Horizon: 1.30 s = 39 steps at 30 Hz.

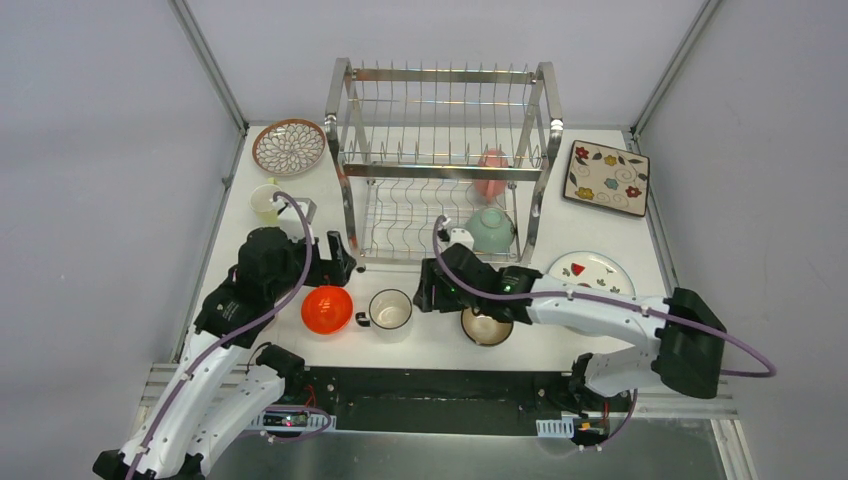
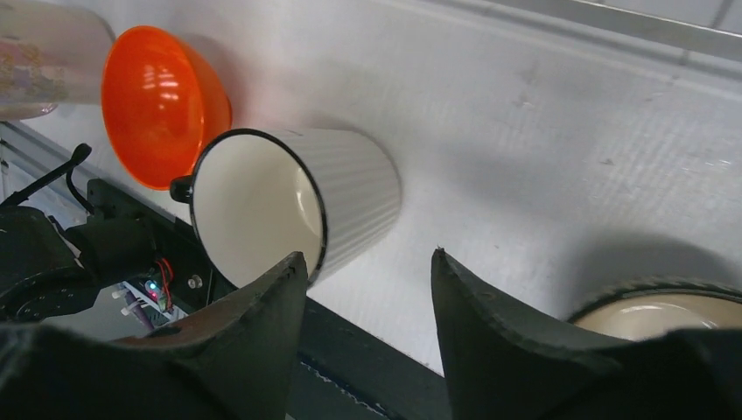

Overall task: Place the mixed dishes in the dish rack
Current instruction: Move the cup to the center of the board.

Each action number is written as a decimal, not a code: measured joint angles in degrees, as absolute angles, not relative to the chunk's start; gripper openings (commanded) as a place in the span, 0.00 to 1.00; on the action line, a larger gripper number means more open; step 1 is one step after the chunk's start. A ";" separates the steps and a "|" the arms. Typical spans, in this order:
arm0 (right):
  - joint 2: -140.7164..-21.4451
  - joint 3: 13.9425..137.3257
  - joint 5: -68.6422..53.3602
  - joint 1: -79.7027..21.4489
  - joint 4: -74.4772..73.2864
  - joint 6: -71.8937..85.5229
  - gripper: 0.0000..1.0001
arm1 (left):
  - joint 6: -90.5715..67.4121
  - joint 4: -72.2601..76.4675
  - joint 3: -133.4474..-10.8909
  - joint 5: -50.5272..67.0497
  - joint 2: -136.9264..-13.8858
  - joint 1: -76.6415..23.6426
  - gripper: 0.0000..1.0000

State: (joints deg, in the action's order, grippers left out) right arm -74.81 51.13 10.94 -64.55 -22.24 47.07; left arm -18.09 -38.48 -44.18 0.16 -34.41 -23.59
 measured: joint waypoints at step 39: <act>-86.76 59.18 14.15 -67.22 -22.83 43.99 0.00 | -7.01 -31.77 -40.84 33.10 -44.01 -23.68 0.53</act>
State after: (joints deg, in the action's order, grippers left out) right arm -86.76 59.18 14.15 -67.22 -22.83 43.99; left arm -7.01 -31.77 -40.84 33.10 -44.01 -23.68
